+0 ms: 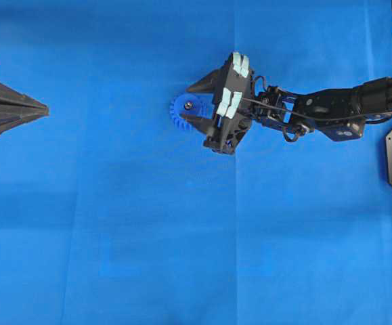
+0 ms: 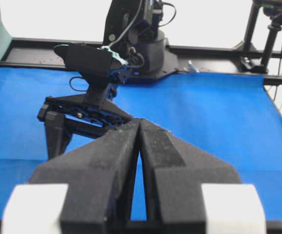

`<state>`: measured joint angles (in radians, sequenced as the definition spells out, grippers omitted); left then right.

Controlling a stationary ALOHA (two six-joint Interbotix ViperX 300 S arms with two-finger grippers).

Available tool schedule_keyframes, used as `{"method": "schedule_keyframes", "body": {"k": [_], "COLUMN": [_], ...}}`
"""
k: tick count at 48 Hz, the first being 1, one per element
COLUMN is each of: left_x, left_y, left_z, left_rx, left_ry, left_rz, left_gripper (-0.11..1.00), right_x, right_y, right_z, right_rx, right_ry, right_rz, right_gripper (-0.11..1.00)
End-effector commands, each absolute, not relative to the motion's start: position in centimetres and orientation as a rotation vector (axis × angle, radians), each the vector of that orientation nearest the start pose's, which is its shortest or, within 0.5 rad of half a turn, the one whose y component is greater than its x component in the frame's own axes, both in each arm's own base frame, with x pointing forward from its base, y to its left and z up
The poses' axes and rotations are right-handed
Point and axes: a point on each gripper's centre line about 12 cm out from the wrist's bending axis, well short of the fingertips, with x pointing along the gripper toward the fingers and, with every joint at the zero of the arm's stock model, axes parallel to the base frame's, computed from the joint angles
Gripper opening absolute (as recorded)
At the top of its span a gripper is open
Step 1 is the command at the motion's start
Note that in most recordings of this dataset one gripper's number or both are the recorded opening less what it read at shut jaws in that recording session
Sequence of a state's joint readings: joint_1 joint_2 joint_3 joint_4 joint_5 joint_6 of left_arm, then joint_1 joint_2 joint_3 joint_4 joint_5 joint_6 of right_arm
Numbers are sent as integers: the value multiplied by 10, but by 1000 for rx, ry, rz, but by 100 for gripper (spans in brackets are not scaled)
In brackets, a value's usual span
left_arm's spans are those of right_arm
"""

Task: Insert the shaft placed at a random location into the center hole of the small gear at another random location.
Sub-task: 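Open the right gripper and withdraw it from the shaft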

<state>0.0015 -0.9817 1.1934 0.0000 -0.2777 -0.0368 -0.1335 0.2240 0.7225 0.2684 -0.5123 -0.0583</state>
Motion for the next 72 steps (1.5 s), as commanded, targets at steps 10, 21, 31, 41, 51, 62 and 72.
{"method": "schedule_keyframes", "body": {"k": [10,21,31,41,51,62,72], "left_x": [195,194,194,193,192,192,192], "left_y": [0,0,0,0,0,0,0], "left_z": [293,293,294,294,294,294,293], "left_rx": [-35,-35,-35,-35,-34,-35,-34], "left_ry": [-83,-87,-89,-91,-89,-86,-83], "left_rz": [0,0,0,0,1,0,-1], "left_gripper": [0,0,0,0,0,0,0], "right_x": [403,397,394,387,366,334,308], "right_y": [-68,-66,-64,-60,-55,-49,-45], "right_z": [146,179,190,195,206,210,214], "right_rx": [174,180,184,186,186,190,193], "right_ry": [347,303,295,303,282,276,258], "right_rz": [-287,-271,-263,-253,-244,-238,-233], "right_gripper": [79,79,79,79,79,79,79]}}
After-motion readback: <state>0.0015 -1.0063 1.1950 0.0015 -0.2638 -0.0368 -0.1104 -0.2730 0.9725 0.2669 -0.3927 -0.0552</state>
